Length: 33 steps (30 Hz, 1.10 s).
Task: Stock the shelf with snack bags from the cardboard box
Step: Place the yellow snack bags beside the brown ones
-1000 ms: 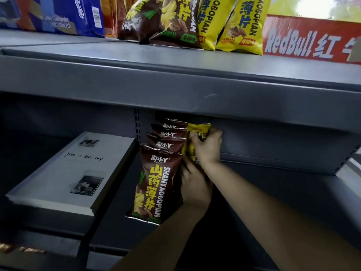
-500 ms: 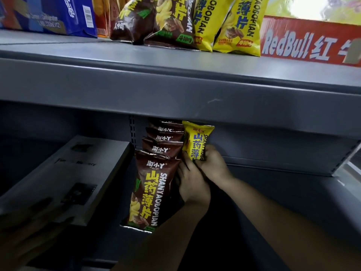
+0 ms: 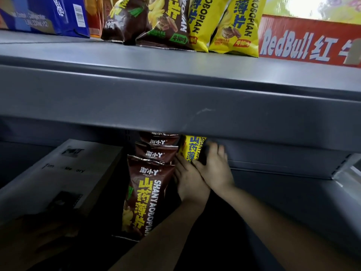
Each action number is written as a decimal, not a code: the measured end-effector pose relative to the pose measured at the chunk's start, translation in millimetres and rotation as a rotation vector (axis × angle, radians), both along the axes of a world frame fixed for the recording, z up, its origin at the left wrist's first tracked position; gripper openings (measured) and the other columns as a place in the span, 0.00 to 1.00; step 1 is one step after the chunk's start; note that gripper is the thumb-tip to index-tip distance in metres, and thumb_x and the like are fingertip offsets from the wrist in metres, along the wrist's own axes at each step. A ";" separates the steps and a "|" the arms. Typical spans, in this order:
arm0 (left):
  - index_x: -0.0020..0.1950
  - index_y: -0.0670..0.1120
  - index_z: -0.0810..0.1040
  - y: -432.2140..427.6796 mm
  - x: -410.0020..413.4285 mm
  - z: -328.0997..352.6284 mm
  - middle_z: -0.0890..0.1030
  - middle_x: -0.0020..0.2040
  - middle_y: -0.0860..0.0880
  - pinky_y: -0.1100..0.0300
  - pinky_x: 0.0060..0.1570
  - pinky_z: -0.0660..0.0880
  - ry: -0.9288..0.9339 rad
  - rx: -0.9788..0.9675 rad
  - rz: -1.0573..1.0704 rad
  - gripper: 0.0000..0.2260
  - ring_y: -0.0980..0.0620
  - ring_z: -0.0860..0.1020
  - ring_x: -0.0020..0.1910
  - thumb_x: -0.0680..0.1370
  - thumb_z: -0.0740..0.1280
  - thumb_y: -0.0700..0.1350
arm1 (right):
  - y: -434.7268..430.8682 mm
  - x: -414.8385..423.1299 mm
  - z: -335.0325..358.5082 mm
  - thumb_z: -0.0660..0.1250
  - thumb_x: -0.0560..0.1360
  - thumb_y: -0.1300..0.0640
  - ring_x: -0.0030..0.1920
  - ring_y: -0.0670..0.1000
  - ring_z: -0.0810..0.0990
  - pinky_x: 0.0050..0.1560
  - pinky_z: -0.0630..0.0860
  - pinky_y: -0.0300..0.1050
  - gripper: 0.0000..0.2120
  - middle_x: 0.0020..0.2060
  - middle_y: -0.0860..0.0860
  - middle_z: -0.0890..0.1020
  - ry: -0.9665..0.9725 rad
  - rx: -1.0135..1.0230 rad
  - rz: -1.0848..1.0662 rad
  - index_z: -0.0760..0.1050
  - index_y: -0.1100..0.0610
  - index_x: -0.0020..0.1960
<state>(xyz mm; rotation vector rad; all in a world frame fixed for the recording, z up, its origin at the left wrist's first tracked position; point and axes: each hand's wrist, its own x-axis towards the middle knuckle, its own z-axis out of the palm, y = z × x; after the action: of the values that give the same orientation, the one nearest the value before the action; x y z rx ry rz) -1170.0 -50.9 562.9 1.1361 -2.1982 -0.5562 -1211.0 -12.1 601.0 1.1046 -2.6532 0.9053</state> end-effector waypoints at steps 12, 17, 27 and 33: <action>0.68 0.33 0.69 -10.4 3.1 -4.3 0.79 0.57 0.38 0.58 0.51 0.77 -0.033 0.114 0.015 0.45 0.42 0.80 0.53 0.54 0.80 0.45 | -11.1 -21.4 8.9 0.73 0.63 0.38 0.59 0.50 0.79 0.58 0.74 0.42 0.31 0.57 0.50 0.82 0.630 0.530 0.111 0.78 0.53 0.62; 0.77 0.36 0.43 -7.8 11.6 -1.3 0.60 0.73 0.38 0.54 0.70 0.58 0.004 0.200 -0.053 0.42 0.41 0.61 0.72 0.73 0.68 0.43 | -13.1 -21.1 12.8 0.78 0.45 0.34 0.46 0.50 0.84 0.42 0.79 0.39 0.37 0.45 0.49 0.85 0.620 0.547 0.154 0.83 0.52 0.50; 0.58 0.34 0.78 20.0 29.8 -11.6 0.80 0.56 0.37 0.53 0.51 0.78 -0.119 -0.106 -0.016 0.41 0.42 0.81 0.53 0.47 0.77 0.45 | -12.4 -14.7 25.9 0.71 0.70 0.42 0.66 0.61 0.70 0.63 0.71 0.55 0.36 0.66 0.57 0.72 0.377 0.349 0.198 0.64 0.57 0.71; 0.67 0.30 0.68 27.6 39.3 -5.2 0.71 0.66 0.30 0.48 0.61 0.73 -0.161 0.003 -0.102 0.39 0.35 0.74 0.64 0.61 0.75 0.46 | -15.2 -15.1 23.4 0.68 0.68 0.36 0.73 0.55 0.59 0.67 0.61 0.54 0.46 0.71 0.53 0.63 0.474 0.400 0.175 0.50 0.50 0.77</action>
<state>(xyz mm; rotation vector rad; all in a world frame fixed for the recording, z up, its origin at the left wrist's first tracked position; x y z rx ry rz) -1130.7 -23.3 557.7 1.1094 -2.4045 -0.5273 -1226.0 -27.3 624.4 1.4361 -2.4067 0.0916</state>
